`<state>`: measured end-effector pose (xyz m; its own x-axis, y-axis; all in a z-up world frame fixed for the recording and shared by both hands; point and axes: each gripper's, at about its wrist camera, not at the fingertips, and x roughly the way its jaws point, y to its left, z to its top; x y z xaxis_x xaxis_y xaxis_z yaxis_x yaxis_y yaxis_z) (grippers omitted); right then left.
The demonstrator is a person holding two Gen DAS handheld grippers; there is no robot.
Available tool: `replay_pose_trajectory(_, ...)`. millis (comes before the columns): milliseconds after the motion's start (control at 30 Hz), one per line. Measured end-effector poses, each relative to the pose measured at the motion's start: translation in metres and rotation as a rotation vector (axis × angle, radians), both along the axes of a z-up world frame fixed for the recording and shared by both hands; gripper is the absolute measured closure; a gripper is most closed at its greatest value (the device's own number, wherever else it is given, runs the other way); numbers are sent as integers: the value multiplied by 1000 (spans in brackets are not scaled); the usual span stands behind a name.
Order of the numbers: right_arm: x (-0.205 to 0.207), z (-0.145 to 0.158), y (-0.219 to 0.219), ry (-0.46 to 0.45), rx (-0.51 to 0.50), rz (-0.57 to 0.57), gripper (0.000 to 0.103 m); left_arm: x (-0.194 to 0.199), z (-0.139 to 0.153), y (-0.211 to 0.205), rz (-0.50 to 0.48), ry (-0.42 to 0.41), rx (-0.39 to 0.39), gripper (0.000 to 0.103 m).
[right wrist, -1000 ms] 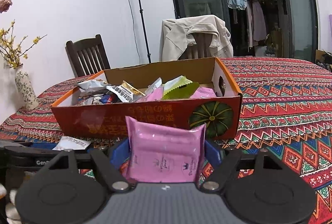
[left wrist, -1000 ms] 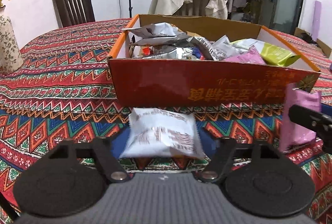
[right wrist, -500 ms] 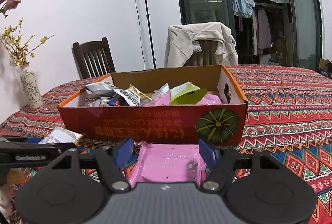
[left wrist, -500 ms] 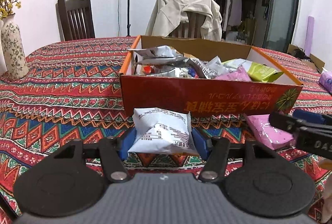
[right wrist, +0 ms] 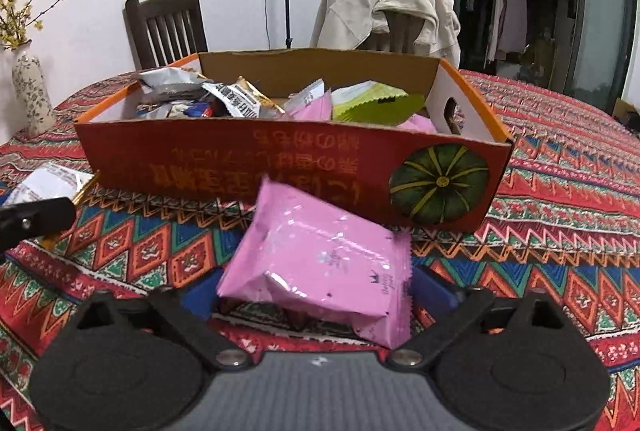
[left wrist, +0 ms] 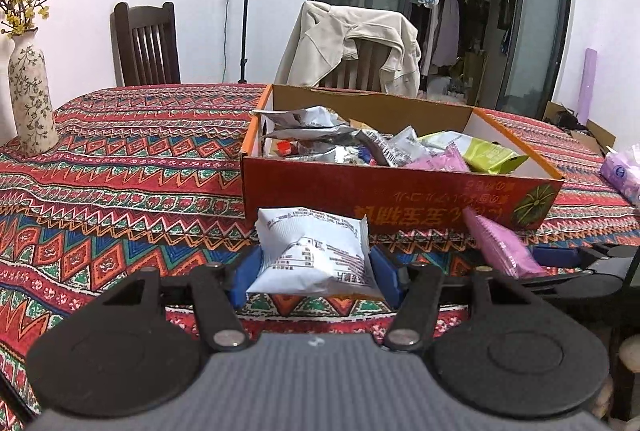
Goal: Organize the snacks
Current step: 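Carry both packets over the box rim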
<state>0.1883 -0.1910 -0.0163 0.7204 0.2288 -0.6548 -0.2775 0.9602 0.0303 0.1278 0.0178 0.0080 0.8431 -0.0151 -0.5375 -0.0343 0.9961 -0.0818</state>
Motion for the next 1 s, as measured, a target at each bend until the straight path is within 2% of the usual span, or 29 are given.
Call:
replay_pose_trajectory(100,-7,4,0,-34,3,3,29,-3,3,-1,-10,-10,-5,42)
replay_pose_trajectory(133,-9,6,-1,-51,5,8,36,-4,4,-1,-13,-14,-7,42)
replay_pose_trajectory(300,-21,14,-5,-83,23,19,43,-8,10,-1,-24,-35,-12,42)
replay_pose_trajectory(367,-25,16,-7,-88,32,21,50,-9,13,-2,-29,-43,-14,42)
replay_pose_trajectory(533,-35,24,-12,-118,50,26,53,-12,21,-6,-42,-63,-12,42)
replay_pose_trajectory(1000,-54,62,-23,-254,93,18,53,-6,43,-15,-61,-124,-4,42)
